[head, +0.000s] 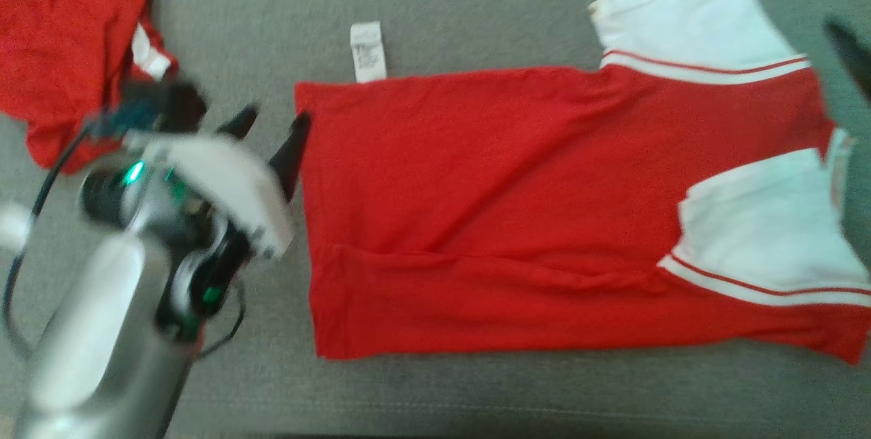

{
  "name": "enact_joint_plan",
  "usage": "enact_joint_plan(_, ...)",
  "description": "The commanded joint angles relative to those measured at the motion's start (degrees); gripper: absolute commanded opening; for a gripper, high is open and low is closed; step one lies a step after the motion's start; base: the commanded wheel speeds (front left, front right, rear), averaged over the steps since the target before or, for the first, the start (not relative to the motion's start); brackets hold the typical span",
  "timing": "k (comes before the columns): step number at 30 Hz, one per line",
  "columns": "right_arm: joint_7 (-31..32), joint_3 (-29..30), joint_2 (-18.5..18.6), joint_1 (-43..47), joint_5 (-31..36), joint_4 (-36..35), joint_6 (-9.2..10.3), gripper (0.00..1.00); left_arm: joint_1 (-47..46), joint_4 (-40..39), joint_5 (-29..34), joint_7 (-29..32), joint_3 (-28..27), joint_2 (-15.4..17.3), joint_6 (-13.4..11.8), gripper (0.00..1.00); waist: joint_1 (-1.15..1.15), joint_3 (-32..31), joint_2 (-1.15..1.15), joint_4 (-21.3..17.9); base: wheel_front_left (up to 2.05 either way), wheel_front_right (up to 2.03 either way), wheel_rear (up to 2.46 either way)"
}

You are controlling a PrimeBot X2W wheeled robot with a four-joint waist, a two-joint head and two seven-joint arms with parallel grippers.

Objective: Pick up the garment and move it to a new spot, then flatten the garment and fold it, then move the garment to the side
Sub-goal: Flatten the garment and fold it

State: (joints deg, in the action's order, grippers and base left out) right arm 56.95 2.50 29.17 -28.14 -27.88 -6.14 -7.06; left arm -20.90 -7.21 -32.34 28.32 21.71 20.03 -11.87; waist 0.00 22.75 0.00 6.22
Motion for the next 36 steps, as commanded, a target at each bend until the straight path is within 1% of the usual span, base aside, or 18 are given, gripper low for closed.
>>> enact_joint_plan(1, 0.2, -1.2, 0.2, -3.7, 1.5, 0.5, -0.43, 1.00, -3.6, 0.6, 0.6, 0.7, -1.3, 0.2, 0.7, 1.00, 0.00, 4.4, 0.00, 3.4, 0.00, 0.00, 0.00)
enact_joint_plan(4, -0.9, -3.2, -1.5, -10.2, 5.1, 7.1, -0.43, 1.00, -9.7, 6.3, 0.8, 1.5, 0.7, -1.9, 2.2, 1.00, 0.00, 6.2, 0.00, 5.2, 0.00, 0.00, 0.00)
enact_joint_plan(8, -2.9, -3.9, -3.3, -16.0, 8.3, 15.6, -0.43, 1.00, -15.8, 12.6, 2.0, 1.4, 3.0, -4.3, 3.9, 1.00, 0.00, 8.2, 0.00, 7.1, 0.00, 0.00, 0.00)
enact_joint_plan(9, -3.9, -4.0, -4.1, -18.0, 9.8, 19.3, -0.43, 1.00, -17.9, 14.9, 2.4, 1.3, 4.0, -5.3, 4.7, 1.00, 0.00, 8.7, 0.00, 7.5, 0.00, 0.00, 0.00)
enact_joint_plan(13, -5.2, -5.3, -4.6, -20.7, 11.2, 24.3, -0.43, 1.00, -20.4, 18.0, 2.4, 1.0, 5.2, -6.6, 5.9, 1.00, 0.00, 9.8, 0.00, 7.7, 0.00, 0.00, 0.00)
enact_joint_plan(16, -5.7, -6.1, -4.7, -21.7, 11.2, 26.0, -0.43, 1.00, -21.0, 19.1, 2.5, 1.0, 5.6, -6.6, 6.4, 1.00, 0.00, 10.0, 0.00, 7.5, 0.00, 0.00, 0.00)
enact_joint_plan(20, -6.1, -8.0, -4.5, -22.8, 9.6, 28.7, -0.43, 1.00, -21.2, 20.8, 2.4, 1.0, 6.2, -6.0, 7.5, 1.00, 0.00, 9.7, 0.00, 6.9, 0.00, 0.00, 0.00)
enact_joint_plan(27, -5.5, -10.0, -4.1, -22.9, 6.9, 30.5, -0.43, 1.00, -20.2, 19.8, -0.2, 2.7, 7.0, -6.0, 9.9, 1.00, 0.00, 8.3, 0.00, 6.2, 0.00, 0.00, 0.00)
enact_joint_plan(34, -5.9, -12.1, -4.8, -23.2, 5.1, 31.1, -0.43, 1.00, -20.8, 19.6, -0.1, 3.8, 7.2, -5.3, 9.4, 1.00, 0.00, 8.5, 0.00, 5.4, 0.00, 0.00, 0.00)
enact_joint_plan(35, -6.1, -12.6, -5.0, -23.3, 4.8, 31.1, -0.43, 0.86, -21.0, 19.7, -0.1, 3.9, 7.3, -5.3, 9.5, 1.00, 0.00, 8.6, 0.00, 5.4, 0.00, 0.00, 0.00)
enact_joint_plan(36, -6.3, -12.9, -5.1, -23.4, 4.3, 31.1, -0.43, 0.42, -21.2, 19.8, -0.1, 3.9, 7.4, -5.4, 9.5, 0.75, 0.00, 8.7, 0.00, 5.3, 0.00, 0.00, 0.00)
